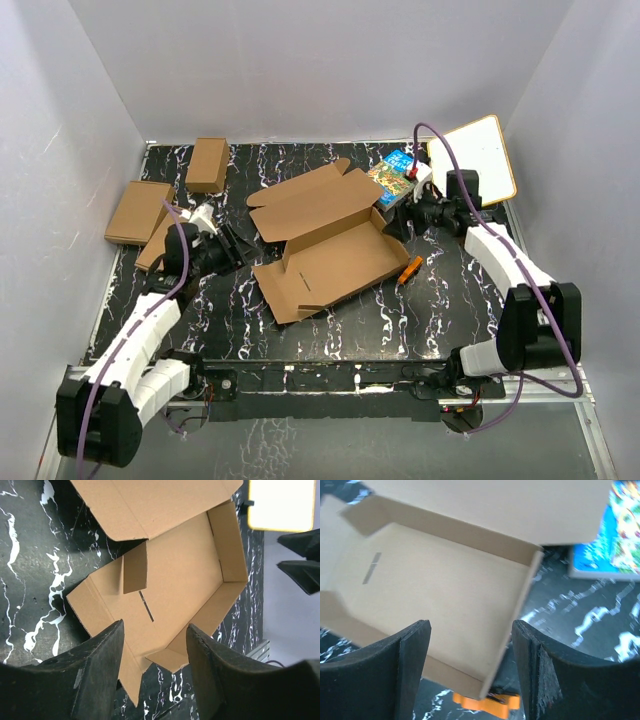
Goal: Fold the paper box
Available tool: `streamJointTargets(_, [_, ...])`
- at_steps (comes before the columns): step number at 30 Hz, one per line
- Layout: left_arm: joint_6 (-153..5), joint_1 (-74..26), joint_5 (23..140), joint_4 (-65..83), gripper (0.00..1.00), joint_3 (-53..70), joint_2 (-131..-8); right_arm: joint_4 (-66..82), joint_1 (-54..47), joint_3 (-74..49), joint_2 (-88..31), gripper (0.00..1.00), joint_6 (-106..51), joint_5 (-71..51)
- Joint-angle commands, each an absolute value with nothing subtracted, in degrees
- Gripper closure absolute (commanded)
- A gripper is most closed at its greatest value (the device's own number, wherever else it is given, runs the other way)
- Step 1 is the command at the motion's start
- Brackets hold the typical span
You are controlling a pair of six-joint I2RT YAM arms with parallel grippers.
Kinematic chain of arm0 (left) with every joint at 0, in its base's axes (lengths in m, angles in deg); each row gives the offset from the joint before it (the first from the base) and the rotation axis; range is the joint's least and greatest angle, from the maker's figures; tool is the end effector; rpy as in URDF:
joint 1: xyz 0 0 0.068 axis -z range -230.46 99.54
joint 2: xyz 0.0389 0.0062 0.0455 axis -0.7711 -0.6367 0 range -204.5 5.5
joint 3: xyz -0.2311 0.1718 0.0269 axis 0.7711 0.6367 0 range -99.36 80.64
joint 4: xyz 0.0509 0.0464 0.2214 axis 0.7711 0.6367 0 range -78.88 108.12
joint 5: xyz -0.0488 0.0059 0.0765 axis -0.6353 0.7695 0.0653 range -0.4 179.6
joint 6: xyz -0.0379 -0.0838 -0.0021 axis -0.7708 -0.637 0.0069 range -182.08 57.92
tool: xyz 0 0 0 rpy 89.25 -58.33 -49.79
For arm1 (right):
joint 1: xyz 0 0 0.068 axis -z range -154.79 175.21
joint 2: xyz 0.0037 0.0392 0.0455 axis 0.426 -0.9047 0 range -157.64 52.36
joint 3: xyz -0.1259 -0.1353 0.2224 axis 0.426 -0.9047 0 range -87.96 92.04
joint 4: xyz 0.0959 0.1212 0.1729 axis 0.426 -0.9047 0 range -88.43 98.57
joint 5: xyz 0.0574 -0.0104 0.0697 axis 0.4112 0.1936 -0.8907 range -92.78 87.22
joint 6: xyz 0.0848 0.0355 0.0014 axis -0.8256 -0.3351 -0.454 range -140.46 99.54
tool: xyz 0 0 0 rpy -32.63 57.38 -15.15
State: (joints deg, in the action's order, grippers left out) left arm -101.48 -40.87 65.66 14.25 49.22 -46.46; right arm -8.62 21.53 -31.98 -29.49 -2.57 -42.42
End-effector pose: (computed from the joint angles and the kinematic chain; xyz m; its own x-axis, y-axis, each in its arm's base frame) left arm 0.1960 -0.0671 0.2561 -0.6352 -0.4812 -0.6042 0.1494 0.6909 -0.7073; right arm 0.2947 0.0718 0.2586 -0.4903 -0.2686 -0.8291 -0.6990 0.6894 0.1900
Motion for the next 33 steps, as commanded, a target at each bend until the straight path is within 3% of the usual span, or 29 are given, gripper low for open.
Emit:
streamJointTargets(1, [-99.83,-36.81,69.73,14.78,0.51,44.71,-50.04,-2.75,21.13,-35.22,-24.58,0.29,4.11,-65.49])
streamJointTargets(6, [-95.87,-31.46,78.05,17.1,0.54,40.64,-54.69,-9.62,16.61,-34.92,-24.28,0.28,21.1,-81.29])
streamJointTargets(9, [-95.5,-29.63,80.28,16.62,0.59,40.66,-56.32,-25.54,12.18,-31.56,-25.94,0.27,43.0,-79.98])
streamJointTargets(15, [-95.0,-28.14,82.35,16.32,0.73,43.0,-57.3,-45.77,9.76,-33.18,-28.55,0.14,77.5,-72.72])
streamJointTargets(21, [-92.24,-28.12,79.99,10.03,0.88,46.68,-59.04,-41.63,8.67,-38.26,-28.45,0.11,78.69,-66.59])
streamJointTargets(24, [-91.42,-28.13,79.26,7.18,0.96,46.74,-63.01,-36.81,6.8,-39.44,-29.11,0.17,74.3,-62.56])
streamJointTargets(33, [-89.48,-25.39,78.59,-5.17,0.98,46.84,-71.38,-31.26,2.23,-40.93,-31.69,0.3,70.19,-57.99])
